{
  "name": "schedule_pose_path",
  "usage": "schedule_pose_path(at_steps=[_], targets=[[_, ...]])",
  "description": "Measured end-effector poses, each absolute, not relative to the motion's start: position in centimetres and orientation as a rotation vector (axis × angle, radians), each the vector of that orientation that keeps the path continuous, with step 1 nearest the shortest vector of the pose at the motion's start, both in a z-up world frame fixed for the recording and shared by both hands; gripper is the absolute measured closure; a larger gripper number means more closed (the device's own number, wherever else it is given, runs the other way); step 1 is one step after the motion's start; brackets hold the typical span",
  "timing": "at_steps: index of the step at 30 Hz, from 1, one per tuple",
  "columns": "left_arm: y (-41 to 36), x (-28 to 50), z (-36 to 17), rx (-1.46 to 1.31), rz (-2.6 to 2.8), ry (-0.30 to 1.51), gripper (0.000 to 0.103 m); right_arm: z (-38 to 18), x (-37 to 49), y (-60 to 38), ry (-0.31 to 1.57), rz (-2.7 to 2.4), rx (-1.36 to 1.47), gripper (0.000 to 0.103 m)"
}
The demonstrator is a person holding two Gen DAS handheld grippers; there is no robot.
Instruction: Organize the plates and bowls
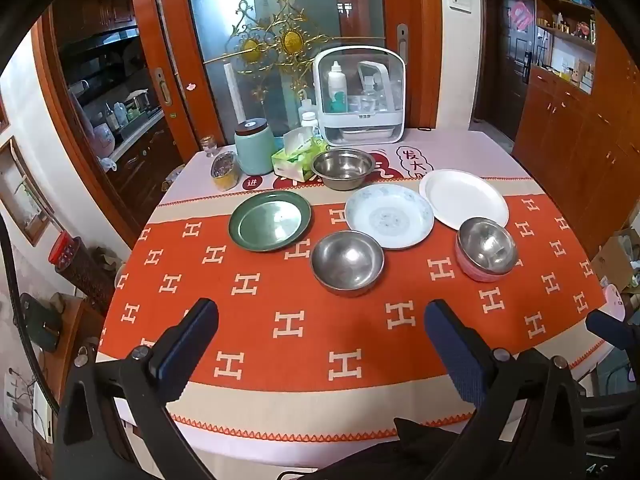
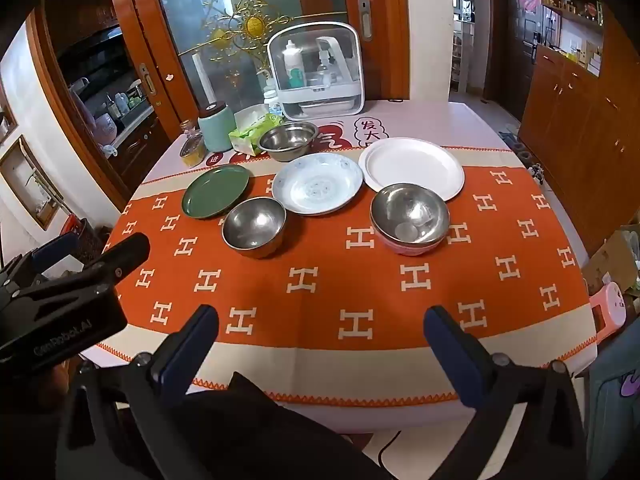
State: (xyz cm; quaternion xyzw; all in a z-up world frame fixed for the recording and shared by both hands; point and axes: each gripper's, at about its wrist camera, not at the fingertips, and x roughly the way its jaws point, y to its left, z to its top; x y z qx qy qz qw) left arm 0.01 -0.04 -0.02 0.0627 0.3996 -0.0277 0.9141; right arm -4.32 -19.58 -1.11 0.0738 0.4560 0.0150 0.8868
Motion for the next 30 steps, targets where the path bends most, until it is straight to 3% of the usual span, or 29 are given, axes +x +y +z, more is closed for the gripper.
schedule_pose_path(at_steps=[30], targets=[[-0.02, 0.0, -0.36, 0.125, -0.063, 0.828, 0.001, -1.21, -4.28, -19.67, 0.95, 0.03, 0.153, 0.0]])
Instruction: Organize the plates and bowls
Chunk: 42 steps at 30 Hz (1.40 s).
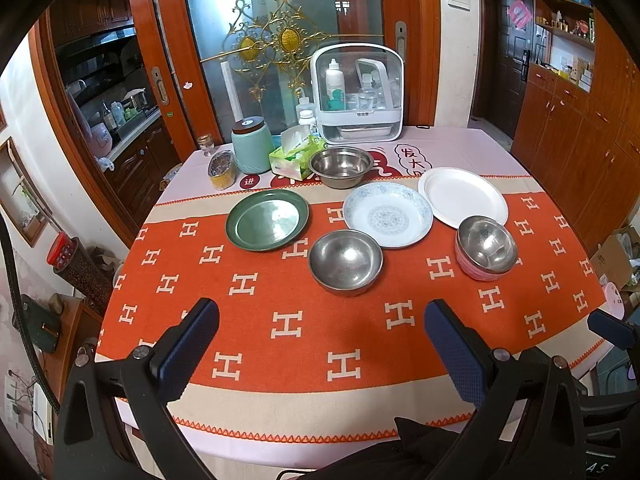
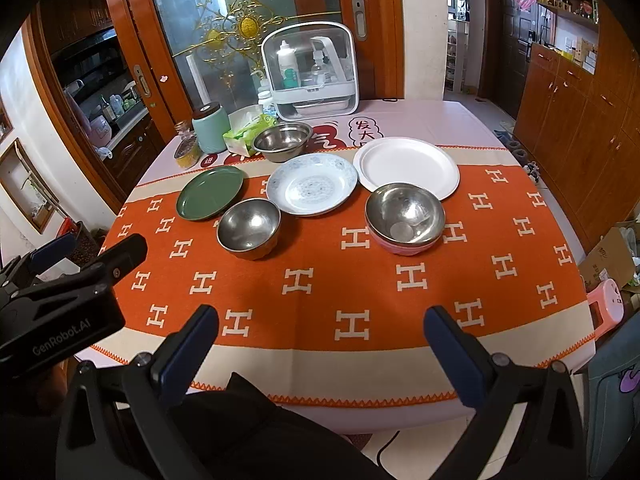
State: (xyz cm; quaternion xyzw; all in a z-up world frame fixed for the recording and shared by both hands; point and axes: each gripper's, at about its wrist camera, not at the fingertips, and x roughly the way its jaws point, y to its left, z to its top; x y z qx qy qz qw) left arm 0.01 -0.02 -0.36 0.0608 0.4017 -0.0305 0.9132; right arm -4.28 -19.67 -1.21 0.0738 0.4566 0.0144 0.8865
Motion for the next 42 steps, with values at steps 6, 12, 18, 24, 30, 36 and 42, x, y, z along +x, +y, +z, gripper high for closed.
schedule_pose_path(at_steps=[6, 12, 18, 24, 30, 36, 42], targets=[[0.0, 0.0, -0.4, 0.125, -0.062, 0.827, 0.001, -1.2, -4.3, -19.6, 0.95, 0.03, 0.153, 0.0], [0.0, 0.0, -0.4, 0.124, -0.063, 0.828, 0.001, -1.2, -4.2, -19.5, 0.95, 0.029, 0.152, 0.0], [0.0, 0.0, -0.4, 0.124, -0.063, 0.829, 0.001, -1.3, -4.2, -19.4, 0.95, 0.028, 0.152, 0.0], [-0.6, 0.4, -0.4, 0.12, -0.064, 0.831, 0.001, -1.3, -4.1, -19.3, 0.95, 0.026, 0.152, 0.0], [-0.7, 0.4, -0.6, 0.122, -0.067, 0.833, 0.001, -1.3, -4.0, -19.1, 0.947, 0.021, 0.152, 0.0], [-0.5, 0.0, -1.4, 0.119, -0.088, 0.833, 0.001, -1.2, -4.4, -18.7, 0.935, 0.0, 0.163, 0.0], [0.8, -0.2, -1.3, 0.127, -0.127, 0.839, 0.001, -1.4, -5.0, -18.0, 0.915, -0.037, 0.188, 0.0]])
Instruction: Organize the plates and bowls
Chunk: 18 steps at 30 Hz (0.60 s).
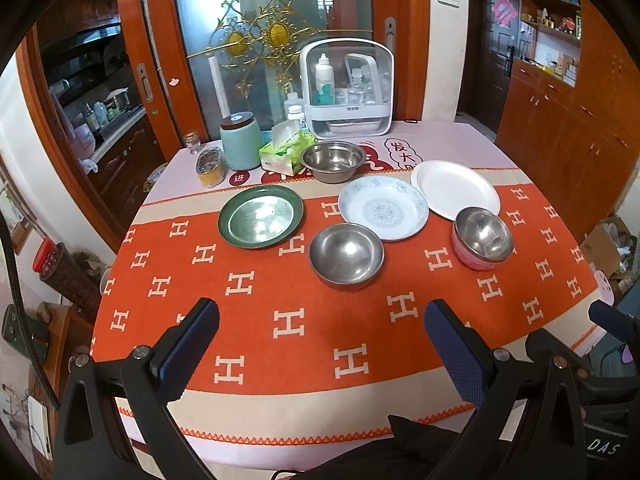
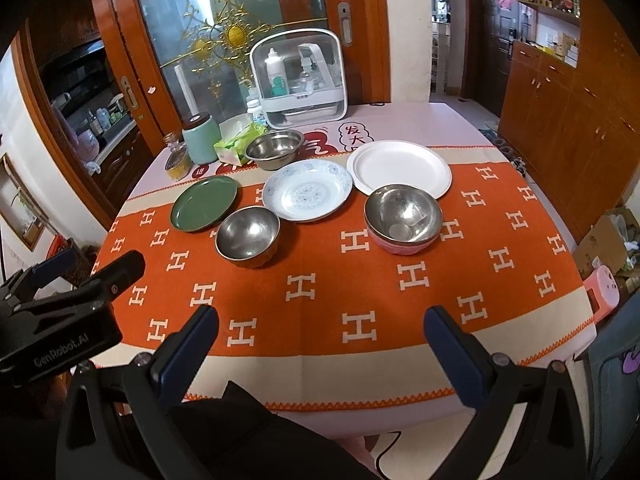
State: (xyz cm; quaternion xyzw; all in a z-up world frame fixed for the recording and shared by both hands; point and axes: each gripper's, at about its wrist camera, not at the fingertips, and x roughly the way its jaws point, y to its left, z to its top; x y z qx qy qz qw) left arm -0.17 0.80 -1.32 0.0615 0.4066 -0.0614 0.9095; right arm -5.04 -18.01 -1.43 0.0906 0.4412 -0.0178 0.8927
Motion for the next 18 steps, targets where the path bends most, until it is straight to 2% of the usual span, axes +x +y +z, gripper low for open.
schedule_pose_path(at_steps=[18], targets=[[1.8, -0.6, -1.1, 0.102, -0.225, 0.845, 0.001, -0.7, -7.6, -17.2, 0.88, -0.117, 0.2, 0.0]])
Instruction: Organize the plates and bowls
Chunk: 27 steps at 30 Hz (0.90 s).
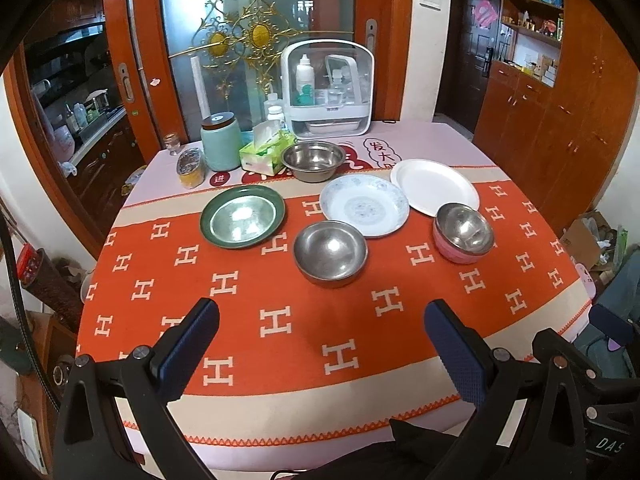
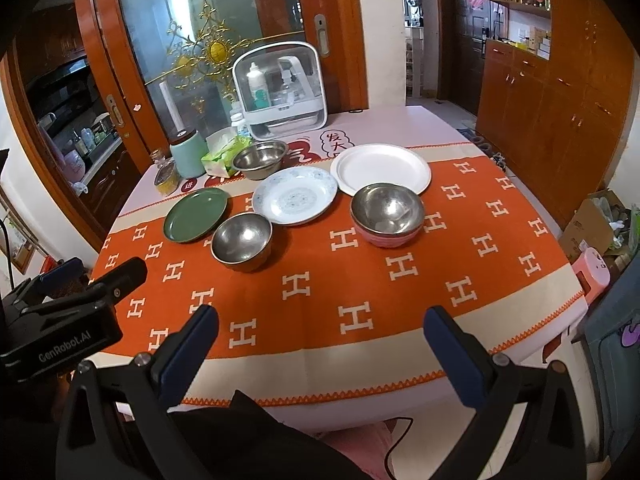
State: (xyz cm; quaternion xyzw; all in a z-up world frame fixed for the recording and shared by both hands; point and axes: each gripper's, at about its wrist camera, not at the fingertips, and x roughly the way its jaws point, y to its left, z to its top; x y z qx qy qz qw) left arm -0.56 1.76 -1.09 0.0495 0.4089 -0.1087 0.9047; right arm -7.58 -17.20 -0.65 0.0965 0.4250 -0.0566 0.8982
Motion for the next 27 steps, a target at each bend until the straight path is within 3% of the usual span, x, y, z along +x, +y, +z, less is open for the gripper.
schedule_pose_path(at_steps=[27], targets=[[-8.8, 4.5, -1.4, 0.036, -0.177, 0.925, 0.001, -0.6, -2.8, -30.5, 0.853, -0.076, 0.243, 0.0]])
